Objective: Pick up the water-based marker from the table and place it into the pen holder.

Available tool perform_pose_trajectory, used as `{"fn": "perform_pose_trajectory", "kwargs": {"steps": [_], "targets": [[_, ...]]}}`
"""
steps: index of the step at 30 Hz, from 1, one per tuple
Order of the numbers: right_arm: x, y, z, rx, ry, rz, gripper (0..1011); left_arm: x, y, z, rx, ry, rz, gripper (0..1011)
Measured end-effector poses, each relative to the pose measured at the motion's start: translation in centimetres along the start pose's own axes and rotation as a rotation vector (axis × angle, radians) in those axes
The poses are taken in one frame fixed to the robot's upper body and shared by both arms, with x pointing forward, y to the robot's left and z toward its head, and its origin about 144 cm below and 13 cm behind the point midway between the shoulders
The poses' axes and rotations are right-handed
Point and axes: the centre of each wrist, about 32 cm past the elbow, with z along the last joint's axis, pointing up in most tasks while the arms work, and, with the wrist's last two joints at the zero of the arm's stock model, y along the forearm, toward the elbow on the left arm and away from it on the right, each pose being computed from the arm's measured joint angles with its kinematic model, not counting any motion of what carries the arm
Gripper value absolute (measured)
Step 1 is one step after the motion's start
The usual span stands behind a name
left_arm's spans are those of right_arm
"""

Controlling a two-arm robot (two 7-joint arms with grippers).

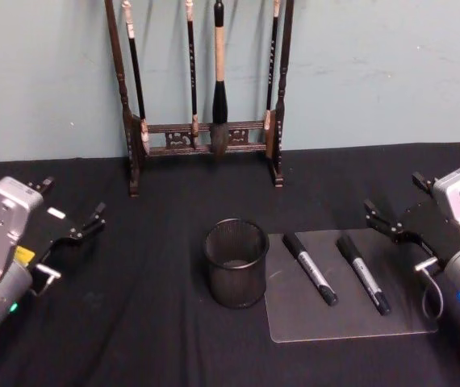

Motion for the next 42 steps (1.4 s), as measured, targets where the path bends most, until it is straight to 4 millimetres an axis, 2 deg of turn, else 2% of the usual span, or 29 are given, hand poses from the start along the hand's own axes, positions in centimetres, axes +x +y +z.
{"fn": "perform_pose_trajectory", "kwargs": {"steps": [23, 42], "targets": [[-0.1, -0.3, 0.3, 0.015, 0.019, 0.013, 1002, 0.0, 0.0, 0.0, 0.000, 0.000, 0.000, 1001], [-2.4, -2.1, 1.6, -0.059, 0.123, 0.037, 1002, 0.0, 0.0, 0.0, 0.000, 0.000, 0.000, 1001]]}}
